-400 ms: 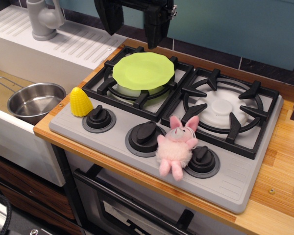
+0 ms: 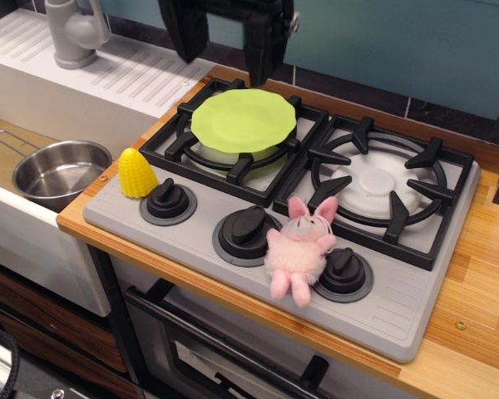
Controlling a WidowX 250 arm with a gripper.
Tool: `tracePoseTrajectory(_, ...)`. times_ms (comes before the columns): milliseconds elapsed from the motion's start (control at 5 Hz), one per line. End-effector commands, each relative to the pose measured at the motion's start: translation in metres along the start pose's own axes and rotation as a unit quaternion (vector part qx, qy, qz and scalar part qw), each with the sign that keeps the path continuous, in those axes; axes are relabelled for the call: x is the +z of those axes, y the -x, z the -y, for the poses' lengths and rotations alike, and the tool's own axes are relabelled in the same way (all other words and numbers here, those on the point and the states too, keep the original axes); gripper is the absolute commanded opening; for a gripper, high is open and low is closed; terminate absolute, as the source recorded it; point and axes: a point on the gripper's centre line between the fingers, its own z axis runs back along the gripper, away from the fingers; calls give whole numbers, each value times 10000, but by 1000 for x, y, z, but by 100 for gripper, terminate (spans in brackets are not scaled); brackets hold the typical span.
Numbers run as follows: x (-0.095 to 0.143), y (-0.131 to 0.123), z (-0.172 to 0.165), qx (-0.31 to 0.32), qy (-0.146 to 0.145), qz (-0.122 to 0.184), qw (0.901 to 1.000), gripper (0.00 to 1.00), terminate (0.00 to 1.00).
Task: End effector reaching stuffedrabbit
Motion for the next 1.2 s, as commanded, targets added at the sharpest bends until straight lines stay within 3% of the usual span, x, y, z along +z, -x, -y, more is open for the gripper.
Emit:
tracePoseTrajectory(0, -21, 16, 29, 226, 62, 458, 9987, 100, 0)
tracePoseTrajectory(600, -75, 33, 51, 388, 114, 1016, 9940, 100, 0)
tracePoseTrajectory(1000, -86, 34, 66, 526, 14, 1211, 9912, 100, 0)
